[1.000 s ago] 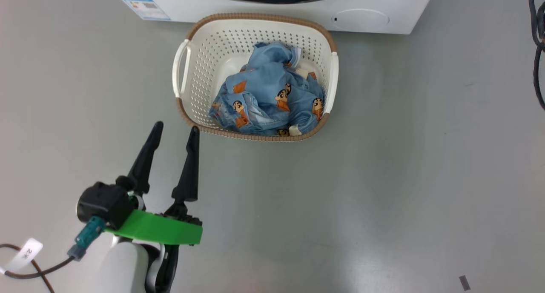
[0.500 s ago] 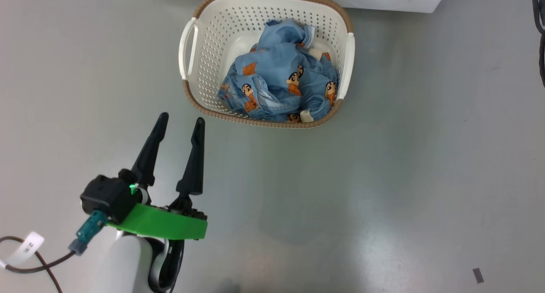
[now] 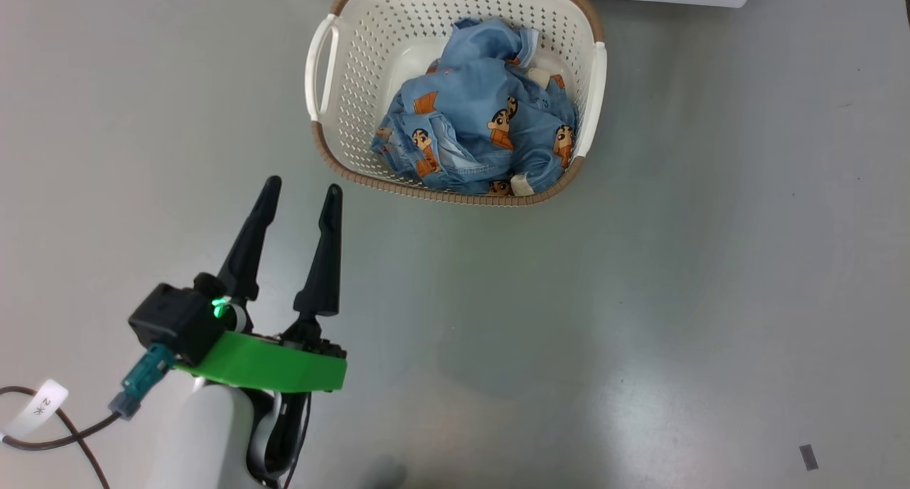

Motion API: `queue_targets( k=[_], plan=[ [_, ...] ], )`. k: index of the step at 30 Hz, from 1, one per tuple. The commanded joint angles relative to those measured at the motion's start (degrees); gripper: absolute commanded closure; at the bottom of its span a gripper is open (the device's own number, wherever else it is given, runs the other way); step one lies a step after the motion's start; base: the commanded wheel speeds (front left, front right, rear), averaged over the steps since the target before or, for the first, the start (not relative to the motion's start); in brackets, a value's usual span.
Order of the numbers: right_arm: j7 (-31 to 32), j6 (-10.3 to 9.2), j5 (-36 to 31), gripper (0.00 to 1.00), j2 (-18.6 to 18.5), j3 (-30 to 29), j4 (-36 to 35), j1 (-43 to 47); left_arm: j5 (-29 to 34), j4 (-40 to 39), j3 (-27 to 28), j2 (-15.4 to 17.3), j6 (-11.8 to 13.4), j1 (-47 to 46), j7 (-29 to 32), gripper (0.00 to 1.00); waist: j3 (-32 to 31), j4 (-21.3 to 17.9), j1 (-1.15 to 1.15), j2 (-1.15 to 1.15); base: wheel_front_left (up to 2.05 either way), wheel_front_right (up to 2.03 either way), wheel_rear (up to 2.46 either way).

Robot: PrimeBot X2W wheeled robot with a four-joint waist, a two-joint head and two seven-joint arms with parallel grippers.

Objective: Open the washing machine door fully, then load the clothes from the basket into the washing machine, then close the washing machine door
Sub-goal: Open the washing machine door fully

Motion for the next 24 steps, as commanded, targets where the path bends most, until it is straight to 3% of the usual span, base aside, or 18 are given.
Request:
queue_targets(
  k=[1, 24],
  plan=[
    [2.3, -0.06, -0.5, 1.0, 3.2, 0.2, -1.0, -2.1, -0.6, -1.8, 1.9, 1.2, -0.2, -0.8, -0.5, 0.0, 0.1, -0.1, 0.0, 0.0, 0.0, 0.0, 0.0],
    [20.1, -0.06, 1.4, 1.0, 2.6, 0.8, -12.8, 10.1, 0.3, -3.9, 2.7, 1.2, -0.2, -0.4, -0.5, 0.0, -3.2, -1.1, 0.0, 0.0, 0.0, 0.0, 0.0]
  ],
)
